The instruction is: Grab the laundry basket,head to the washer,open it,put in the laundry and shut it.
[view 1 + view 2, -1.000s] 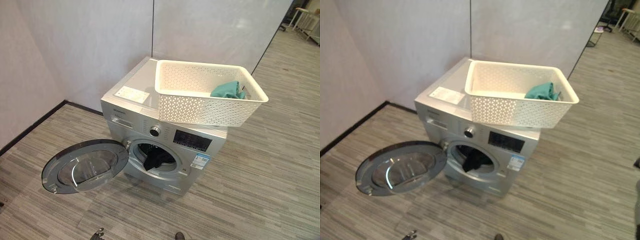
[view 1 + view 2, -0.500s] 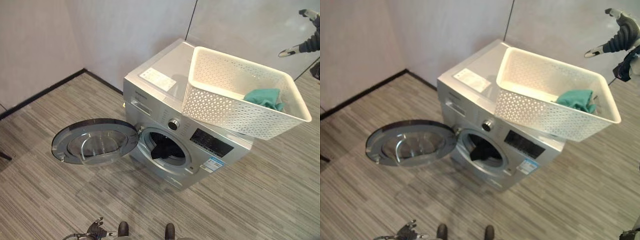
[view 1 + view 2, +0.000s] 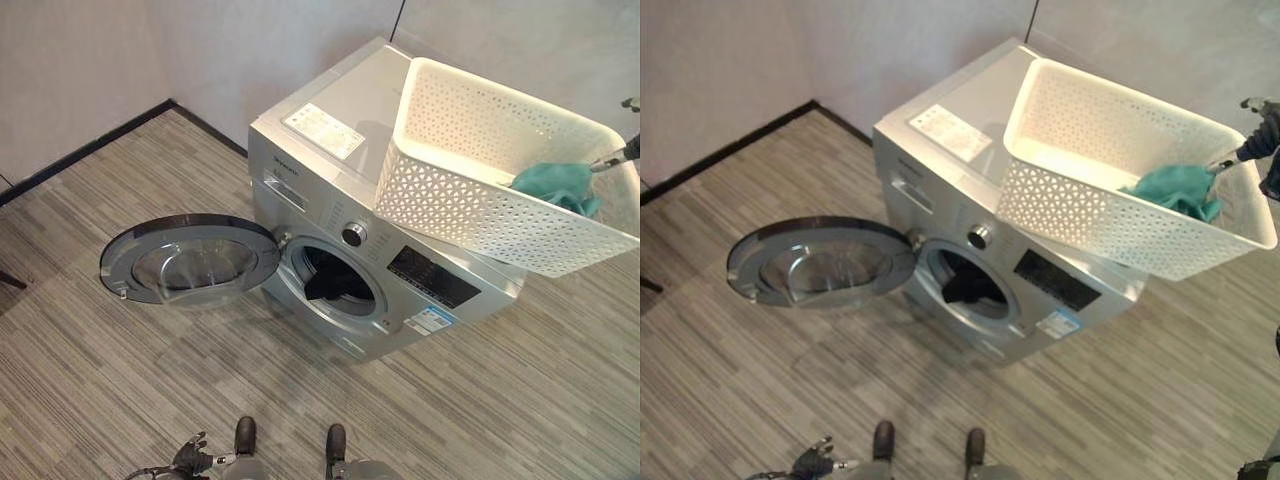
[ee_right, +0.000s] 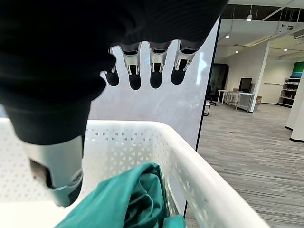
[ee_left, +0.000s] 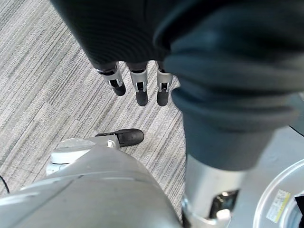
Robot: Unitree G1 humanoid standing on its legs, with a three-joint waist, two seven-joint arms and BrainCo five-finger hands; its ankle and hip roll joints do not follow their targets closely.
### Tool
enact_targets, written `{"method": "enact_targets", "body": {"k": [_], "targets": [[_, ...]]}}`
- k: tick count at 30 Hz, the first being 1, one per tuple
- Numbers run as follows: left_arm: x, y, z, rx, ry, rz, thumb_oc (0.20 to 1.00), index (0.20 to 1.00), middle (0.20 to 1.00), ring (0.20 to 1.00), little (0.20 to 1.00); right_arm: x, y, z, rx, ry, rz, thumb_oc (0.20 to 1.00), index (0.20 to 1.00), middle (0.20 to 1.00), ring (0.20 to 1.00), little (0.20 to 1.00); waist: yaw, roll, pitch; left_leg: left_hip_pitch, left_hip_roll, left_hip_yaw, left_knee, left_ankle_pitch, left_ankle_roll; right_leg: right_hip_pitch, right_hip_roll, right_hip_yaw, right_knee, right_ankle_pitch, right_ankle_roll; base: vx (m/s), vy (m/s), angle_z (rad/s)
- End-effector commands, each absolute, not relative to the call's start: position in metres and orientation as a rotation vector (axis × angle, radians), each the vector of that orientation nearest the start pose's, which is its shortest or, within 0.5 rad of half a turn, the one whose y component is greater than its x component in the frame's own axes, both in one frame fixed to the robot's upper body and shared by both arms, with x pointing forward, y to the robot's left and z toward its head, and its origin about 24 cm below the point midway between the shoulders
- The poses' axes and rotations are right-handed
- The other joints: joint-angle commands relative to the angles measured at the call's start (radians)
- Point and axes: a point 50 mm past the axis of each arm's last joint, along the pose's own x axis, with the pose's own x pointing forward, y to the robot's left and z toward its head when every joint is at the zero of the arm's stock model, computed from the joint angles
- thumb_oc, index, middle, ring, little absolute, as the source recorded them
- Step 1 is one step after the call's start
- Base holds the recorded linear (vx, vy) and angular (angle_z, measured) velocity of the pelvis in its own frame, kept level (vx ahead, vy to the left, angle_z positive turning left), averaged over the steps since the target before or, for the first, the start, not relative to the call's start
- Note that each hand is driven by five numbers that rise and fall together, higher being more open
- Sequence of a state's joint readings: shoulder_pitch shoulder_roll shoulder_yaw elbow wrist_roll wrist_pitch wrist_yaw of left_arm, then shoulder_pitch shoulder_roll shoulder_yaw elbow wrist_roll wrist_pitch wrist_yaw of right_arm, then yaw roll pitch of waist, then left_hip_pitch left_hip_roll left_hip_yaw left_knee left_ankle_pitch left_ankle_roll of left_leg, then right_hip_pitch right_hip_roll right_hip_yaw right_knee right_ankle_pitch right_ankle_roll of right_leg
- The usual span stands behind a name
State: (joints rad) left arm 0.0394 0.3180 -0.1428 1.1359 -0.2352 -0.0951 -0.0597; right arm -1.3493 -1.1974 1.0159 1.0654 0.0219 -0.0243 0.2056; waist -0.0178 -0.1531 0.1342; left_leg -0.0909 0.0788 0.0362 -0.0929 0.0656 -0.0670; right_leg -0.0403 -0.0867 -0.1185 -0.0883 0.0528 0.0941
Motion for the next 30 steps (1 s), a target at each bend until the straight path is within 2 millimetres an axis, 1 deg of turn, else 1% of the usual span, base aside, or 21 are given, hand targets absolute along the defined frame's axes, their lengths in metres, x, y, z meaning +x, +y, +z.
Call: {"method": "enact_targets", "body": {"k": [1, 8, 9, 11, 13, 14, 18, 19, 25, 30], "targets": [[0.099, 0.247, -0.150, 0.142, 1.089, 0.037, 1.000, 1.000, 1.000, 1.000, 1.000, 0.319, -0.399, 0.329, -1.435, 0.301, -0.381, 1.000, 1.000, 1.000, 1.000, 1.000, 0.022, -0.001, 0.002, 0.075, 0.080, 0.032, 0.078, -0.118, -0.040, -0.017, -0.013, 0.001, 0.015, -0.055, 0.038, 0.00, 0.000, 0.00], [0.106, 0.245, -0.148, 0.121, 1.058, 0.031, 1.000, 1.000, 1.000, 1.000, 1.000, 0.321, -0.399, 0.322, -1.442, 0.346, -0.344, 1.000, 1.000, 1.000, 1.000, 1.000, 0.031, -0.003, 0.015, 0.067, 0.081, 0.039, 0.087, -0.120, -0.041, -0.025, -0.014, 0.003, 0.012, -0.048, 0.041, 0.00, 0.000, 0.00], [0.105, 0.245, -0.148, 0.128, 1.067, 0.029, 1.000, 1.000, 1.000, 1.000, 1.000, 0.326, -0.391, 0.323, -1.441, 0.322, -0.311, 1.000, 1.000, 1.000, 1.000, 1.000, 0.032, -0.003, 0.020, 0.063, 0.080, 0.043, 0.092, -0.122, -0.041, -0.028, -0.016, 0.004, 0.011, -0.047, 0.042, 0.00, 0.000, 0.00], [0.103, 0.245, -0.149, 0.132, 1.078, 0.022, 1.000, 1.000, 1.000, 1.000, 1.000, 0.328, -0.387, 0.322, -1.446, 0.323, -0.284, 1.000, 1.000, 1.000, 1.000, 1.000, 0.032, -0.004, 0.022, 0.062, 0.080, 0.044, 0.095, -0.123, -0.041, -0.030, -0.016, 0.005, 0.012, -0.046, 0.042, 0.00, 0.000, 0.00], [0.103, 0.245, -0.149, 0.128, 1.079, 0.021, 1.000, 1.000, 1.000, 1.000, 1.000, 0.329, -0.387, 0.319, -1.469, 0.350, -0.268, 1.000, 1.000, 1.000, 1.000, 1.000, 0.034, -0.005, 0.023, 0.060, 0.080, 0.047, 0.099, -0.126, -0.041, -0.028, -0.017, 0.004, 0.011, -0.046, 0.041, 0.00, 0.000, 0.00], [0.102, 0.245, -0.149, 0.113, 1.075, 0.029, 1.000, 1.000, 1.000, 1.000, 1.000, 0.329, -0.388, 0.314, -1.482, 0.379, -0.257, 1.000, 1.000, 1.000, 1.000, 1.000, 0.036, -0.007, 0.025, 0.058, 0.079, 0.045, 0.101, -0.127, -0.040, -0.028, -0.018, 0.004, 0.011, -0.046, 0.042, 0.00, 0.000, 0.00], [0.104, 0.246, -0.148, 0.092, 1.064, 0.044, 1.000, 1.000, 1.000, 1.000, 1.000, 0.328, -0.391, 0.307, -1.475, 0.401, -0.247, 1.000, 1.000, 1.000, 1.000, 1.000, 0.039, -0.005, 0.029, 0.054, 0.077, 0.040, 0.102, -0.127, -0.039, -0.031, -0.019, 0.002, 0.011, -0.045, 0.041, 0.00, 0.000, 0.00], [0.104, 0.246, -0.148, 0.085, 1.059, 0.051, 1.000, 1.000, 1.000, 1.000, 1.000, 0.328, -0.392, 0.302, -1.462, 0.406, -0.246, 1.000, 1.000, 1.000, 1.000, 1.000, 0.043, -0.001, 0.038, 0.049, 0.076, 0.038, 0.101, -0.124, -0.039, -0.035, -0.021, 0.000, 0.010, -0.044, 0.042, 0.00, 0.000, 0.00], [0.108, 0.247, -0.146, 0.064, 1.035, 0.072, 1.000, 1.000, 1.000, 1.000, 1.000, 0.330, -0.392, 0.296, -1.466, 0.428, -0.233, 1.000, 1.000, 1.000, 1.000, 1.000, 0.049, 0.007, 0.060, 0.035, 0.077, 0.033, 0.100, -0.115, -0.042, -0.052, -0.023, -0.003, 0.012, -0.041, 0.041, -0.01, -0.014, -0.01], [0.117, 0.246, -0.141, -0.032, 0.967, 0.109, 1.000, 1.000, 1.000, 1.000, 1.000, 0.332, -0.393, 0.286, -1.473, 0.471, -0.211, 1.000, 1.000, 1.000, 1.000, 1.000, 0.059, 0.022, 0.091, 0.011, 0.079, 0.018, 0.096, -0.098, -0.046, -0.074, -0.023, -0.009, 0.015, -0.039, 0.039, -0.04, -0.044, 0.03]]}}
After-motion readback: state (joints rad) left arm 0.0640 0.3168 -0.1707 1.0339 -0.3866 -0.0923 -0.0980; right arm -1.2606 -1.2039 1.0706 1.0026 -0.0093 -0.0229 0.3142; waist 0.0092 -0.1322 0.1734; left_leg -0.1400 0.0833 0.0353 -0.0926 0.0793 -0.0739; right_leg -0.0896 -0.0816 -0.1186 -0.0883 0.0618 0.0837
